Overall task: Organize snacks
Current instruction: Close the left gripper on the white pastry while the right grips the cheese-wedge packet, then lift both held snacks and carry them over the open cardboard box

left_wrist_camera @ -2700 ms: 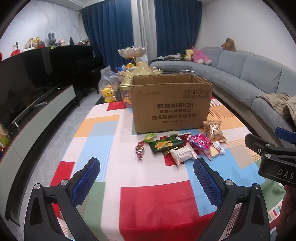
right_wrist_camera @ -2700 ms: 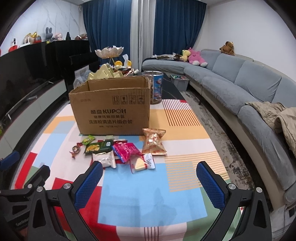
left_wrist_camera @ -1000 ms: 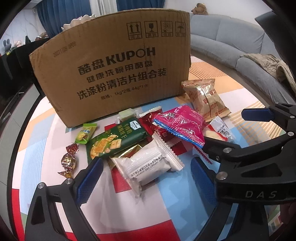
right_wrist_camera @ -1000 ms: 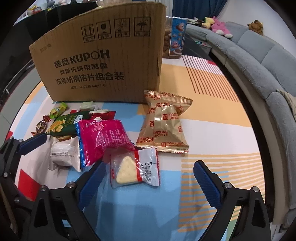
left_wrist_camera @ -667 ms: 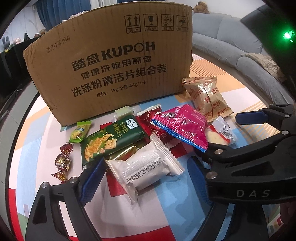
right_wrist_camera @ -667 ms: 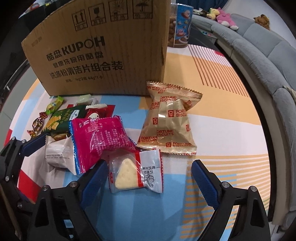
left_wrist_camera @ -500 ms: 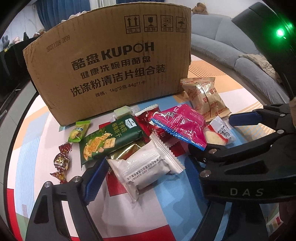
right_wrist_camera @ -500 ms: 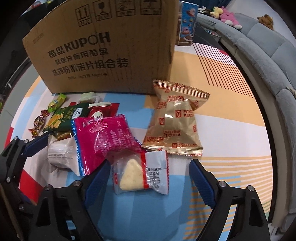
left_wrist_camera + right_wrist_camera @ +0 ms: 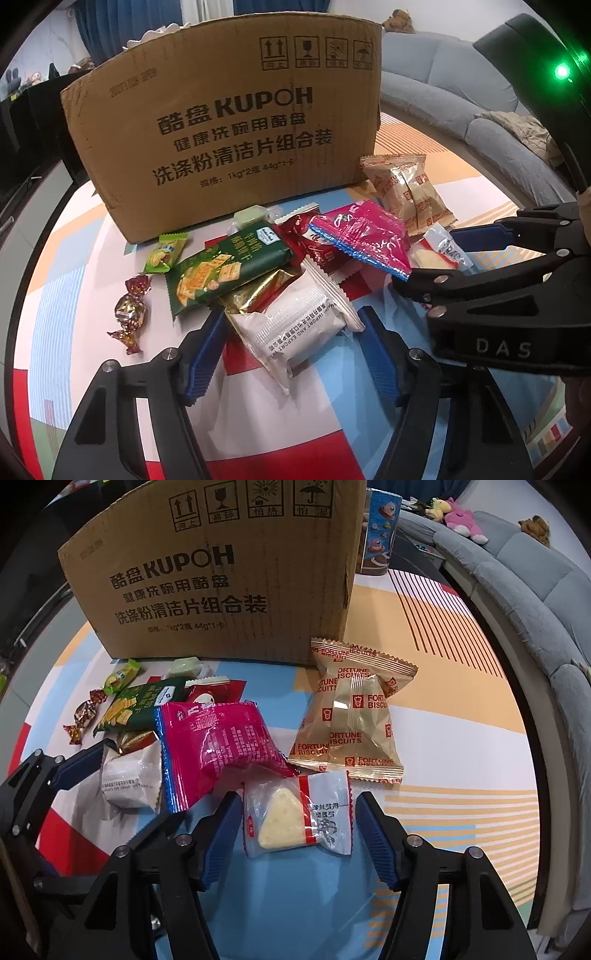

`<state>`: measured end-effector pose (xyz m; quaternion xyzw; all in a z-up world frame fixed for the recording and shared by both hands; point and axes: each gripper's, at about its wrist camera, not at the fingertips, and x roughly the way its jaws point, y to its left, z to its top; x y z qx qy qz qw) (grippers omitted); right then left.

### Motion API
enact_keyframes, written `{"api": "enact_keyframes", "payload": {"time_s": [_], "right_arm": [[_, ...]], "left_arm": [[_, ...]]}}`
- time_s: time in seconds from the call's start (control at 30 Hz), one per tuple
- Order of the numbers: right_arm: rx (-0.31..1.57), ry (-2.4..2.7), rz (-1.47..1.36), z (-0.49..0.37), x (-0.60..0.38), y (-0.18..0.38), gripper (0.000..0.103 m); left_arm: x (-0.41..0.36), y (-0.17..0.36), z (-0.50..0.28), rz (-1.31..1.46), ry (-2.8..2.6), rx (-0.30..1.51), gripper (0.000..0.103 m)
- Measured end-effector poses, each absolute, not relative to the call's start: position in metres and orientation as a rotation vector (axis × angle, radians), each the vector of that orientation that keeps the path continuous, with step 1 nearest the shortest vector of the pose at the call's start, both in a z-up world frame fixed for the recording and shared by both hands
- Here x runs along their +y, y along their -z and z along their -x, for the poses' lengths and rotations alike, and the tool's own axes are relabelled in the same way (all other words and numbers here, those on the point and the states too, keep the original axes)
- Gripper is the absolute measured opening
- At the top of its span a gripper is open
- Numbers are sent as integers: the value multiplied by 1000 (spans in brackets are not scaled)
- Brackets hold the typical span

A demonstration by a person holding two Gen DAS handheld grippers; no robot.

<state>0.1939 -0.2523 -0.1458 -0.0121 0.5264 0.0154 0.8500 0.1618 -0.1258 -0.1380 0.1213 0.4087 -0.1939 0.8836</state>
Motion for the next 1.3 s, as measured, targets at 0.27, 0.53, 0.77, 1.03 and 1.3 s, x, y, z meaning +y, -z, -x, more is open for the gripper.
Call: {"api": "enact_keyframes", "payload": {"time_s": [0.27,0.53,0.77,1.03,1.3], "right_arm": [[1089,-56,26,-184,-244,142,41],[1069,-65,-19,-169,-246,136,35],[1043,-59,-41,-152,-239,122,35],[1002,-56,-32,-138,-228,101,35],[953,-52,-18,-136,-220,80,35]], "left_arm": [[-115,134,-156,-244,406,849,60],[-112,123,-149,-237,395,830,59],[-108,108,-142,-233,379,808,59],[-96,85,-132,-212,355,769,59],[-84,63,-126,-184,336,729,59]]}}
